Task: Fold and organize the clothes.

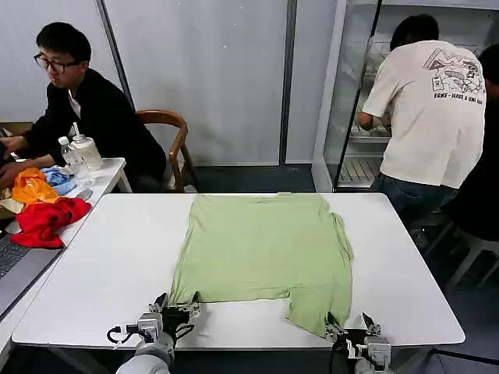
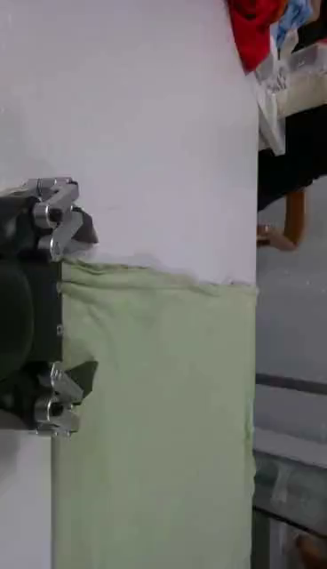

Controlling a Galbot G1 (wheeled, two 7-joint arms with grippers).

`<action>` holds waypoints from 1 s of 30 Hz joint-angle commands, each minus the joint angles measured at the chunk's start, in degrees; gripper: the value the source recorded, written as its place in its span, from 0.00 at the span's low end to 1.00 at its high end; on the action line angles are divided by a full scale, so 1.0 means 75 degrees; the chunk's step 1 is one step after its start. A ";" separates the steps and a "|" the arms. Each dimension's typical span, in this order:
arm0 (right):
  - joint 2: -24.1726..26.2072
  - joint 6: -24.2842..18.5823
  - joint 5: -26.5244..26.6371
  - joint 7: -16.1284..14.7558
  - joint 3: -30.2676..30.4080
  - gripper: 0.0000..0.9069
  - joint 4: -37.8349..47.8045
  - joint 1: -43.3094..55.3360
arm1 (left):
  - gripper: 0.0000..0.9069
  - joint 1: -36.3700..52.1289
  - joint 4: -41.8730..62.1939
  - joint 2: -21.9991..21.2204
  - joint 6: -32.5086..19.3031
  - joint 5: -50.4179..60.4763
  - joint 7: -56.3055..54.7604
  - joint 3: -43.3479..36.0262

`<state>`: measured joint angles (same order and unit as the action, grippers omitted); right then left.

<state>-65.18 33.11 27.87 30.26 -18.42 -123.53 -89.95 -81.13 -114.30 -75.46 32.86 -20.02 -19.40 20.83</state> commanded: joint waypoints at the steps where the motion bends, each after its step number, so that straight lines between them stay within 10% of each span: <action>1: -0.0004 0.0005 -0.0006 0.0005 0.0010 0.00 0.0013 -0.0006 | 0.02 -0.0010 0.0258 -0.0041 0.0029 -0.0017 0.0034 -0.0058; 30: -0.0043 -0.0006 0.0196 0.0065 -0.0149 0.00 -0.0185 -0.0027 | 0.02 -0.0219 0.0016 0.0010 0.0024 0.0002 0.0078 -0.0091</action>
<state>-65.43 33.14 29.46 30.66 -19.35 -124.18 -90.24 -81.39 -112.82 -75.68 32.75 -19.85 -18.68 20.04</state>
